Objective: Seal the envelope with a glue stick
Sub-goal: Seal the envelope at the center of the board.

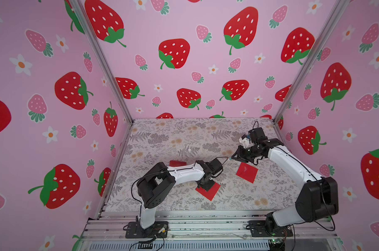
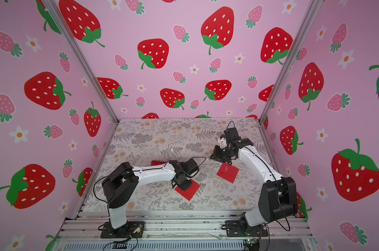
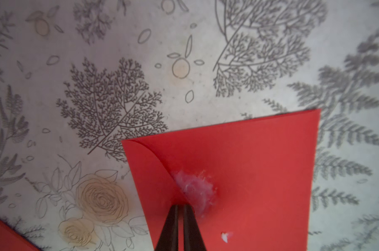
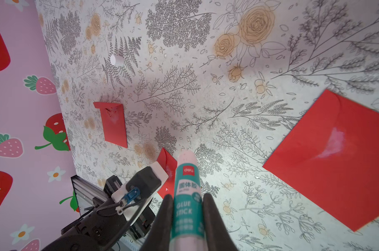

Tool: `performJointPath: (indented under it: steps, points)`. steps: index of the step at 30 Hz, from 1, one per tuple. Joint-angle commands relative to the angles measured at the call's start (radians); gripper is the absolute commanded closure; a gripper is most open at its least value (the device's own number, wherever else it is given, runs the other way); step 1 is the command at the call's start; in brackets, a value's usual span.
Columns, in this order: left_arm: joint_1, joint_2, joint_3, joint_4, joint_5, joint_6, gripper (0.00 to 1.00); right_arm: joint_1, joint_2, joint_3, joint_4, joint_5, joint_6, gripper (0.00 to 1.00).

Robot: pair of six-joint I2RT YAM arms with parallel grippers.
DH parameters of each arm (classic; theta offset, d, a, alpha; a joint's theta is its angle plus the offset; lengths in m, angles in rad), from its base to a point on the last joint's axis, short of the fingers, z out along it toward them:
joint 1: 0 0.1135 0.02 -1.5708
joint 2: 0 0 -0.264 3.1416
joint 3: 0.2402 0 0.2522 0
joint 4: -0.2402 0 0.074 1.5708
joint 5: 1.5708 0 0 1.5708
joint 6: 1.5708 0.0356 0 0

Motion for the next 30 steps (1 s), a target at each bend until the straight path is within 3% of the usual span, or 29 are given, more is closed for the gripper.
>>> performJointPath:
  steps: [1, 7, 18, 30]
  points:
    - [-0.029, 0.145, -0.061, -0.055, -0.036, -0.013, 0.9, -0.008, -0.045, -0.007, -0.03, 0.02, -0.022, 1.0]
    - [-0.067, 0.18, -0.055, -0.052, -0.081, -0.02, 0.88, -0.012, -0.06, 0.002, -0.07, 0.038, -0.028, 1.0]
    - [0.035, -0.115, -0.074, 0.12, 0.076, -0.032, 0.87, -0.011, -0.076, 0.029, -0.09, 0.053, -0.003, 1.0]
    - [0.026, -0.062, -0.129, 0.102, 0.061, -0.032, 0.87, -0.011, -0.083, 0.026, -0.103, 0.049, 0.001, 1.0]
